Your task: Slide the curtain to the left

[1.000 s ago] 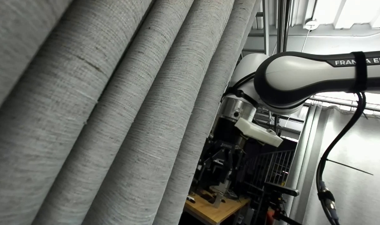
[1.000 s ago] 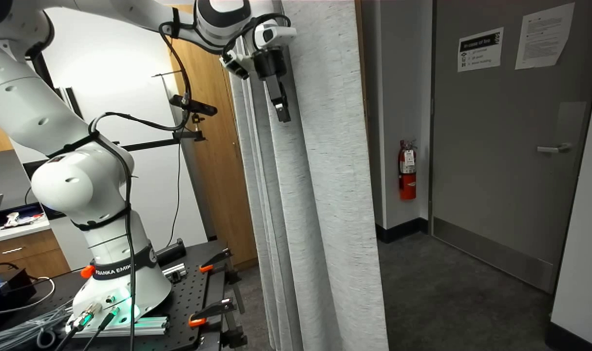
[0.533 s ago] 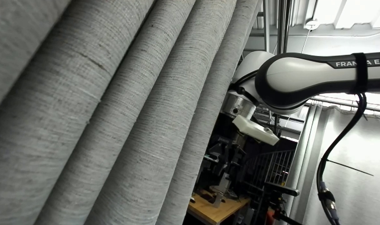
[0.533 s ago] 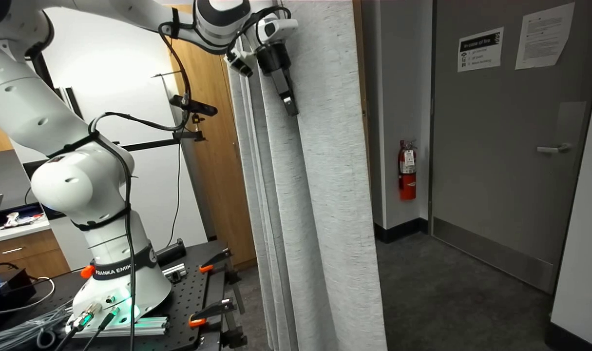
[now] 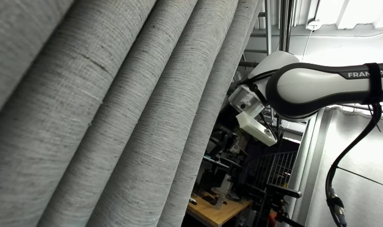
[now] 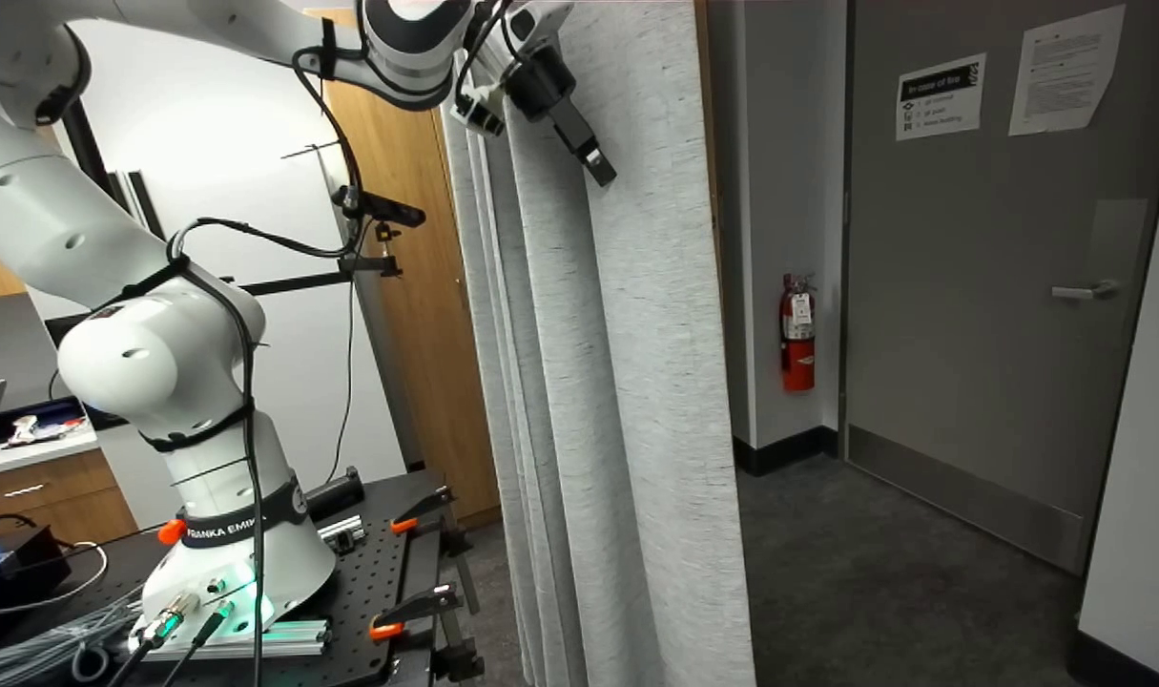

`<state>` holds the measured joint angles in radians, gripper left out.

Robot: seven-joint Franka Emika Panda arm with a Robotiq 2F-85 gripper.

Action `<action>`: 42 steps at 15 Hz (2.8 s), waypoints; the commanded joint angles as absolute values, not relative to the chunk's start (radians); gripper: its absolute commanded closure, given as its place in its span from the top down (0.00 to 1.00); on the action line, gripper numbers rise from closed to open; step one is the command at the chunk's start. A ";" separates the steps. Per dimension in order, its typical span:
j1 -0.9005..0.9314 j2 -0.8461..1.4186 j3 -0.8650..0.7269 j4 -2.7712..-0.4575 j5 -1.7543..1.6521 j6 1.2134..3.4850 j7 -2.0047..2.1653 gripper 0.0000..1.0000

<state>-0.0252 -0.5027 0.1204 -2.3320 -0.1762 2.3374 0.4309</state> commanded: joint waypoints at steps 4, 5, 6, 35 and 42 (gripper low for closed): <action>-0.069 -0.624 0.072 -2.407 -0.184 2.457 0.296 1.00; -0.066 -0.632 0.053 -2.408 -0.187 2.455 0.243 1.00; -0.048 -0.639 0.020 -2.404 -0.171 2.441 0.167 1.00; 0.227 -0.396 -0.292 -2.118 0.168 2.451 -0.866 1.00; 0.232 -0.363 -0.281 -2.079 0.292 2.426 -1.117 1.00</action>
<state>0.2154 -0.3868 -0.2770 -2.1188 0.2295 2.4415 -1.0012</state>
